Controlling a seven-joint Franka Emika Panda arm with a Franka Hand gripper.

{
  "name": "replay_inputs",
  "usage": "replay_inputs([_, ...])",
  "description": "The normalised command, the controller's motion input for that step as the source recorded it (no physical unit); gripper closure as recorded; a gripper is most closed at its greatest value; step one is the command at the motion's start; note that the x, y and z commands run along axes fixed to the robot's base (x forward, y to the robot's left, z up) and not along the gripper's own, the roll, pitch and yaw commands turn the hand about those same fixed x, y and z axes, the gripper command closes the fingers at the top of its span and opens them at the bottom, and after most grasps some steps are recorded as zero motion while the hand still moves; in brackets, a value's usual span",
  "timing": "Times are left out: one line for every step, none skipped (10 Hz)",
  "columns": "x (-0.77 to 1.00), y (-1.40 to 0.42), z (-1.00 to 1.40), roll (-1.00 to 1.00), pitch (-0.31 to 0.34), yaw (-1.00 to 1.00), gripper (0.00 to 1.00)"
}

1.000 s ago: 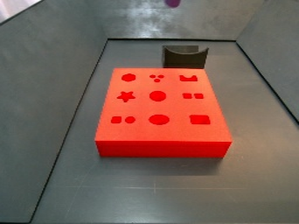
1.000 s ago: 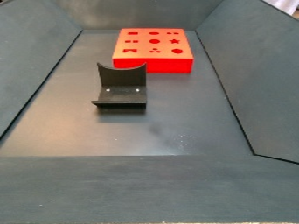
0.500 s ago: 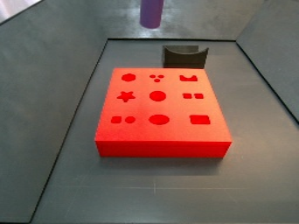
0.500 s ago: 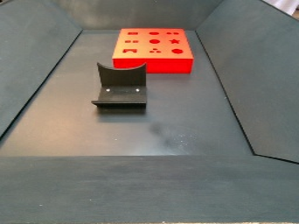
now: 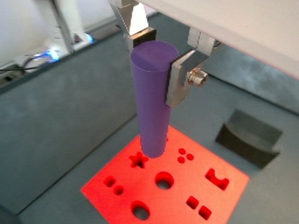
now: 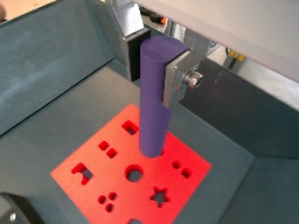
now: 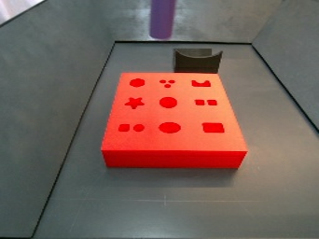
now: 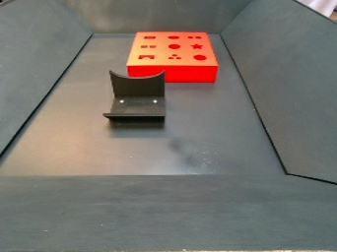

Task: Pick up the round object. Move up. Place the round object on the fixture. Regrasp the round object. Move to above the board. Insert the round object.
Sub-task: Insert the round object.

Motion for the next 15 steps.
replay_inputs([0.13,0.29,-0.62,-0.23,0.006,-0.39,1.00])
replay_inputs([0.09,0.30,-0.61,-0.24,0.000,-0.35,1.00])
replay_inputs([0.23,0.33,-0.60,-0.24,0.000,-0.32,1.00])
replay_inputs([0.26,0.34,-0.62,-0.24,0.000,-0.30,1.00])
replay_inputs([0.31,0.35,-0.63,-0.23,0.000,-0.27,1.00])
replay_inputs([0.35,0.29,-0.63,-0.22,0.000,-0.27,1.00])
replay_inputs([0.00,0.02,-0.60,-0.21,-0.177,-0.35,1.00])
replay_inputs([-0.20,0.00,-0.57,-0.15,-0.281,-0.16,1.00])
replay_inputs([-0.25,-0.15,-0.47,0.00,-0.256,0.00,1.00])
replay_inputs([-0.19,0.00,-0.35,0.00,-0.171,0.00,1.00])
replay_inputs([-0.24,0.00,-0.31,0.00,-0.164,0.00,1.00])
replay_inputs([-0.16,0.00,-0.28,0.00,-0.140,0.00,1.00])
replay_inputs([-0.13,0.00,-0.29,0.00,-0.141,0.00,1.00])
replay_inputs([0.00,0.00,-0.35,-0.04,-0.143,0.00,1.00])
replay_inputs([0.03,-0.01,-0.31,-0.10,-0.131,0.00,1.00])
